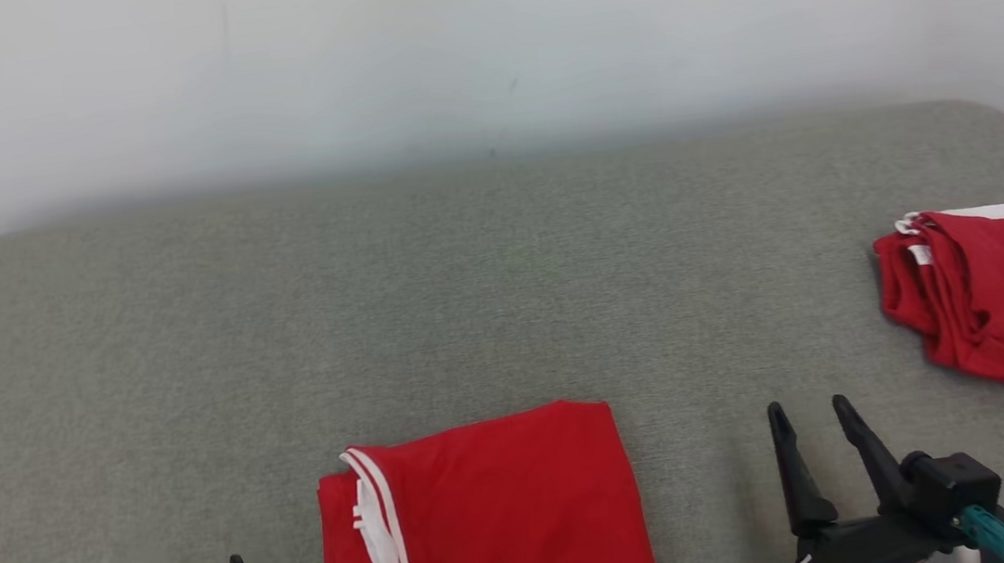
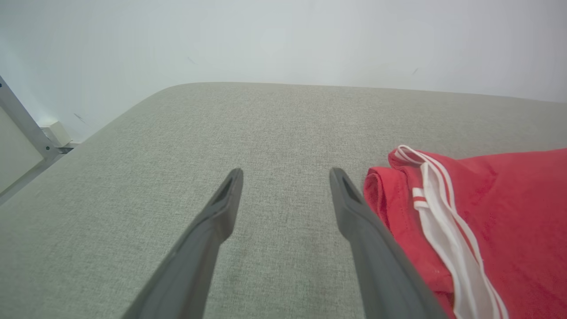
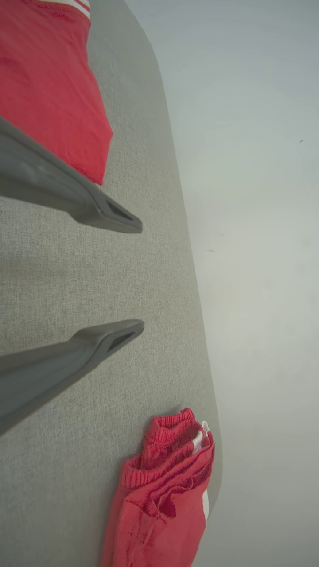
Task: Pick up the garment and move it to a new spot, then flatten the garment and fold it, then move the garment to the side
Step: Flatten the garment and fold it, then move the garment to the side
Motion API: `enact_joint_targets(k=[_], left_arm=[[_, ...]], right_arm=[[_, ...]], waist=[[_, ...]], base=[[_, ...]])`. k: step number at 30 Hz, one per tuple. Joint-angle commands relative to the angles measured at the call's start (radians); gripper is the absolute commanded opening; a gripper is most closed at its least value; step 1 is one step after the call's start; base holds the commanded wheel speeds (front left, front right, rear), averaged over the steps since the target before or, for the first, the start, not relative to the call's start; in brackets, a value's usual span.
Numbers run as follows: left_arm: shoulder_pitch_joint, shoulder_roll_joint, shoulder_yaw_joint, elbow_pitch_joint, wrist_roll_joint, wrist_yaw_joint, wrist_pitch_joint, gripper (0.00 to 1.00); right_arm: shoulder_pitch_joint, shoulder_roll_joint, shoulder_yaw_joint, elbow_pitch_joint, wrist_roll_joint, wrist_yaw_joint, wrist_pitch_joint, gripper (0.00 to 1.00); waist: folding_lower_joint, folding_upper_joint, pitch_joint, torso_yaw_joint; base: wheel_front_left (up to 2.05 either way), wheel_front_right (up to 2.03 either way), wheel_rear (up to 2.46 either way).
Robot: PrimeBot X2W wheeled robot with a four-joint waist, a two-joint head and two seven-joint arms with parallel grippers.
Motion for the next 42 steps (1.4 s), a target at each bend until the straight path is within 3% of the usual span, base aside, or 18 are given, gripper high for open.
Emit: enact_joint_targets(k=[1,14,25,42], left_arm=[[0.007,0.0,0.005,-0.007,0.003,0.002,-0.003,1.0],[0.025,0.0,0.05,-0.02,0.007,-0.013,-0.003,1.0],[0.044,0.0,0.044,-0.014,0.005,-0.012,-0.003,1.0],[0.034,-0.001,0.033,-0.015,-0.008,-0.014,-0.003,1.0]], right_arm=[[0.016,0.002,-0.012,-0.013,-0.012,-0.003,-0.004,1.0],[0.032,0.003,-0.031,-0.08,-0.031,-0.003,-0.004,1.0],[0.037,0.002,0.037,-0.021,-0.044,-0.003,-0.004,1.0],[0.031,0.002,0.063,-0.004,-0.016,-0.003,-0.004,1.0]], waist=[[0.0001,0.0,-0.014,-0.028],[0.0001,0.0,-0.038,-0.072],[0.0001,0.0,-0.071,-0.062],[0.0001,0.0,-0.064,-0.034]], base=[[0.0,0.0,0.0],[0.0,0.0,0.0],[0.0,0.0,0.0],[0.0,0.0,0.0]])
